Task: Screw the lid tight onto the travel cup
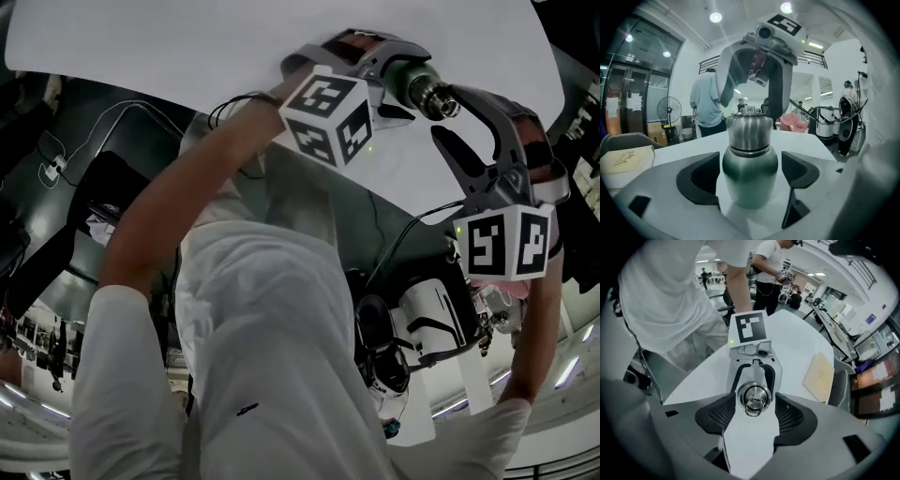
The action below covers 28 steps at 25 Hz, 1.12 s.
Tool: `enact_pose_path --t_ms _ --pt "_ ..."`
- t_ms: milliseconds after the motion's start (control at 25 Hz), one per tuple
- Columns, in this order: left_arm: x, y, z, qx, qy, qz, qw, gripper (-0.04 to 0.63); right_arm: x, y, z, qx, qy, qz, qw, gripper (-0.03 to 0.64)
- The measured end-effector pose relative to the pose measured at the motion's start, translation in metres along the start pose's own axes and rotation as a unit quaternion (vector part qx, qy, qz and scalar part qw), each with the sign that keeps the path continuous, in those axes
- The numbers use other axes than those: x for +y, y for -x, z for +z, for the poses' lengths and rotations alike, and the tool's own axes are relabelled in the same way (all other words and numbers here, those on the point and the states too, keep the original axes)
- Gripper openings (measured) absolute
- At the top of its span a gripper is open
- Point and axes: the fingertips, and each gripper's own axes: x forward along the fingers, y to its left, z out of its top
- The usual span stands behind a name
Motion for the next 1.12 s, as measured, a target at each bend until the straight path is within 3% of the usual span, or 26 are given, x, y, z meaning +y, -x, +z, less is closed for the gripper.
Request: enact_pose_path --t_ms 320,440,640,800,960,1120 --pt "0.005 -0.011 0.000 -0.002 -0.005 0.015 0.9999 0.374 0.006 -0.019 0.000 0.028 0.114 0.054 0.992 0.233" --pt "0.007 -0.010 0.000 -0.011 -0.005 0.020 0.9997 0.373 0.004 -0.022 0.000 0.027 0.109 0.067 0.991 0.230" --pt "0.006 -0.010 -0.003 -0.012 0.001 0.028 0.9995 0.371 0.000 -0.024 0.000 0.001 -0.009 0.055 0.998 0.230" --pt "0.005 -0.011 -0.002 -0.014 0.005 0.035 0.9993 0.371 -0.002 -0.022 -0.002 -0.002 -0.128 0.015 0.992 0.230" --pt "0.006 -0.011 -0.002 -0.015 0.006 0.038 0.9992 0.371 -0.007 -0.022 -0.005 0.008 -0.258 -0.018 0.966 0.230" --pt "0.006 -0.010 -0.002 -0.018 0.006 0.040 0.9990 0.371 -0.013 -0.023 -0.007 0.017 -0.386 -0.059 0.920 0.230"
